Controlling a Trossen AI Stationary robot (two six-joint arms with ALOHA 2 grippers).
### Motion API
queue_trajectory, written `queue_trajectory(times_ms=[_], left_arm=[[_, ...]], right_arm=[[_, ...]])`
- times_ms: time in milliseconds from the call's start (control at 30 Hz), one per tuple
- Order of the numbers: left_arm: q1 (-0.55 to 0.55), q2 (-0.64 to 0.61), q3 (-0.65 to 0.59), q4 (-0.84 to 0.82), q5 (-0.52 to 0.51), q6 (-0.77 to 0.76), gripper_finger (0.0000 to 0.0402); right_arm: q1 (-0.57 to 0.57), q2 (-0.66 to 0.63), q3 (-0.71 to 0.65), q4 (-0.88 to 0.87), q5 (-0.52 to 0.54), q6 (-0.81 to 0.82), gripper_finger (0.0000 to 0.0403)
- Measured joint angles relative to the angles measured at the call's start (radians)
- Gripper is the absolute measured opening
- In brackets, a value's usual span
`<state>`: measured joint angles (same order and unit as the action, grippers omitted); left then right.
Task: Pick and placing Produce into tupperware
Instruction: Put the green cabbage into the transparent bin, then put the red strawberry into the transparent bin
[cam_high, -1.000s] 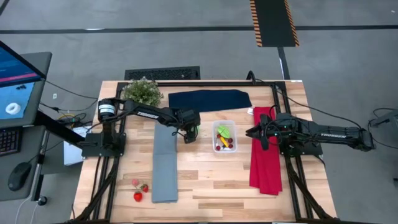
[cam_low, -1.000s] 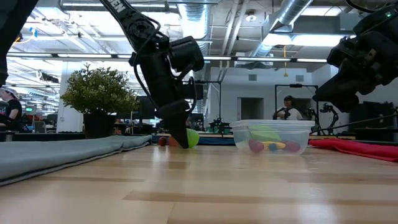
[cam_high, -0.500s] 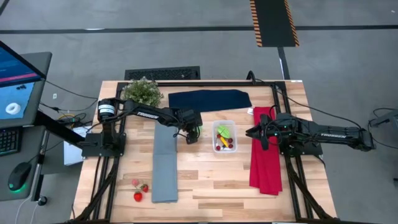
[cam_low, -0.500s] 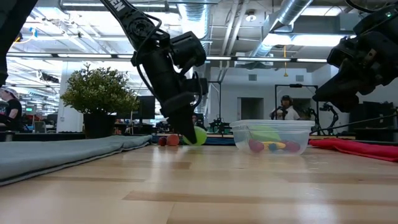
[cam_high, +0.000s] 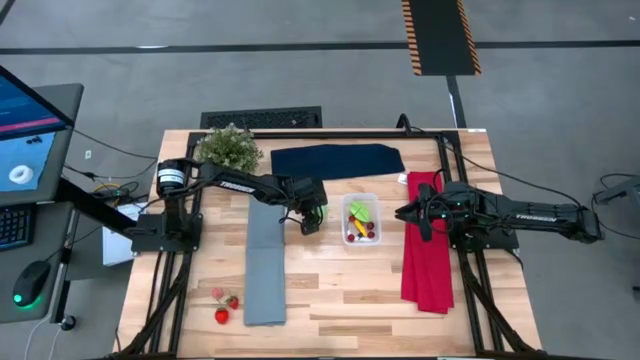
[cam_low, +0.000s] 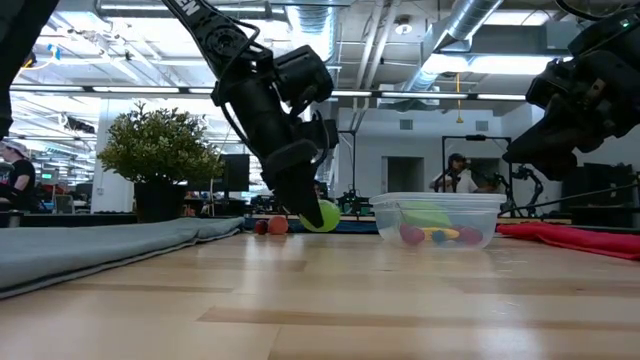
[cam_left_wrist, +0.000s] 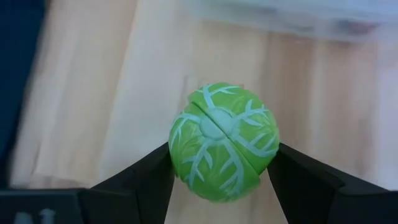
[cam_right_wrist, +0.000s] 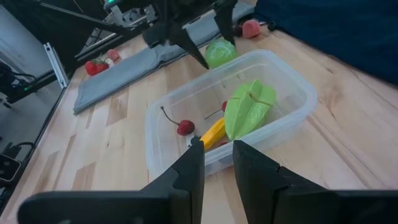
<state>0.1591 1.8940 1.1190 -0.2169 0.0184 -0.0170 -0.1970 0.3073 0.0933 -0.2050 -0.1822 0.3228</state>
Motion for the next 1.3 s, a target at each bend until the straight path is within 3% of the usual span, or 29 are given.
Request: queue_trajectory(times_ms=[433,667,800,900,1300], left_arm=[[-0.089,-0.003,0.209,-0.071,0.078,-0.036,0.0230],[-0.128,0.005,0.233,0.032,0.066,-0.037,0.0231],[-0.134,0.042,0.234,0.091,0.113,-0.047,0.0231],[-0.140,0.058,0.239,0.135,0.083,-0.076,0.0233],[-0.165,0.088,0.242,0.127,-0.018,-0.048,0.0318]], right_arm=[[0.000,0.000,0.000,0.000,0.000,0.000,0.0107],[0.000,0.000,0.000,0.000,0.000,0.000,0.0107],[0.000,0.000,0.000,0.000,0.000,0.000,0.0107],[0.000,0.000,0.000,-0.002,0.000,0.000,0.0107],[0.000,0.000,0.000,0.000,0.000,0.000,0.0107]])
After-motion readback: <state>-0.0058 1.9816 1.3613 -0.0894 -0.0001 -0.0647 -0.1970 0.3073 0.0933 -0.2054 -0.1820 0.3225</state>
